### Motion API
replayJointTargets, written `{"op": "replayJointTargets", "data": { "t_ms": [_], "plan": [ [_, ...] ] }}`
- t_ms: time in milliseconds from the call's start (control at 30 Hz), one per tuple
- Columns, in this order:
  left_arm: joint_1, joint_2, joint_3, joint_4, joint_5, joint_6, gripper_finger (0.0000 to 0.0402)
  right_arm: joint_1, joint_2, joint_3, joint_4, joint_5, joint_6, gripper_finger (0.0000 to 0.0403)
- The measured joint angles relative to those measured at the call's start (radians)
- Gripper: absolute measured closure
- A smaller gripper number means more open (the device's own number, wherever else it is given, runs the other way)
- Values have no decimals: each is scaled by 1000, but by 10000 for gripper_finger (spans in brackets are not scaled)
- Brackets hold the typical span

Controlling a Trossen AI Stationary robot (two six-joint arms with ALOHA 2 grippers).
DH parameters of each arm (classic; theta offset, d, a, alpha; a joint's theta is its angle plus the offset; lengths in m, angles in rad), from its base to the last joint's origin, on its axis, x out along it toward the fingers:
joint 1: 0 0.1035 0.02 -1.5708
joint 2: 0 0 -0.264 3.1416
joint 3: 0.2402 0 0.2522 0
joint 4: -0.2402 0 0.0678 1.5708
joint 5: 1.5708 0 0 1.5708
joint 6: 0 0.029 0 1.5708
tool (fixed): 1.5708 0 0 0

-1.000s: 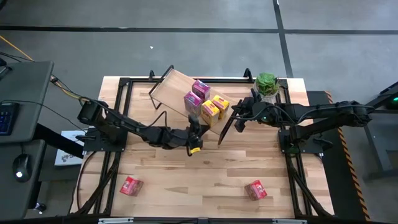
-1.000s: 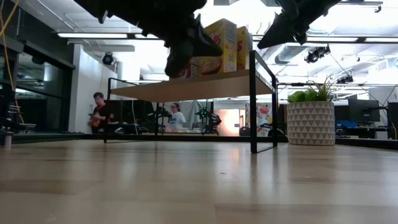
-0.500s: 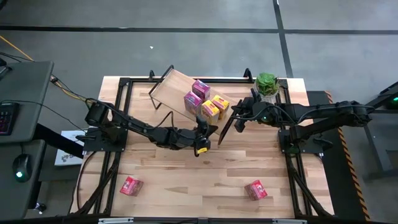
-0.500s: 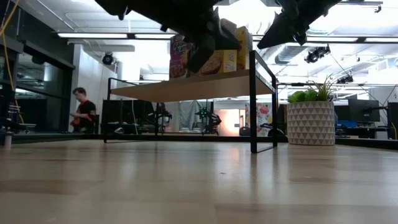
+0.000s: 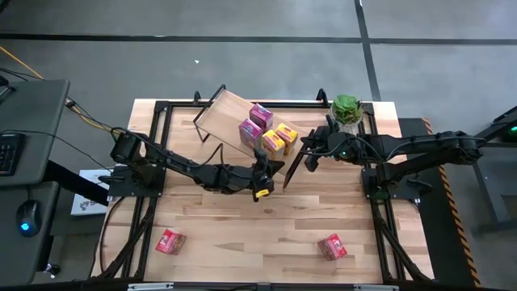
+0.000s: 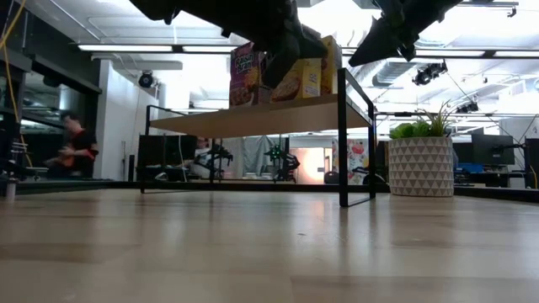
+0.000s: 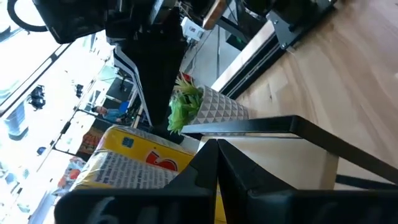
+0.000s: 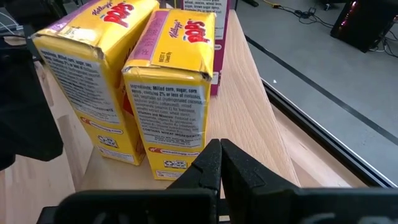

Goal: Stack cereal on shelf
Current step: Adjust the yellow cereal box on the shelf

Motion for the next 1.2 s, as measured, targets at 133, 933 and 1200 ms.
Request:
{"op": "replayJointTargets", "data": {
  "t_ms": [133, 933, 1200],
  "plan": [
    [-27, -20, 0, -12, -40, 35, 401, 0, 0, 0, 0, 0, 0, 403],
    [27, -139, -86, -214, 36, -90, 401, 0, 0, 0, -1, 7, -3, 403],
    [50, -139, -86, -149, 92, -75, 401, 0, 0, 0, -1, 8, 7, 403]
  ]
}}
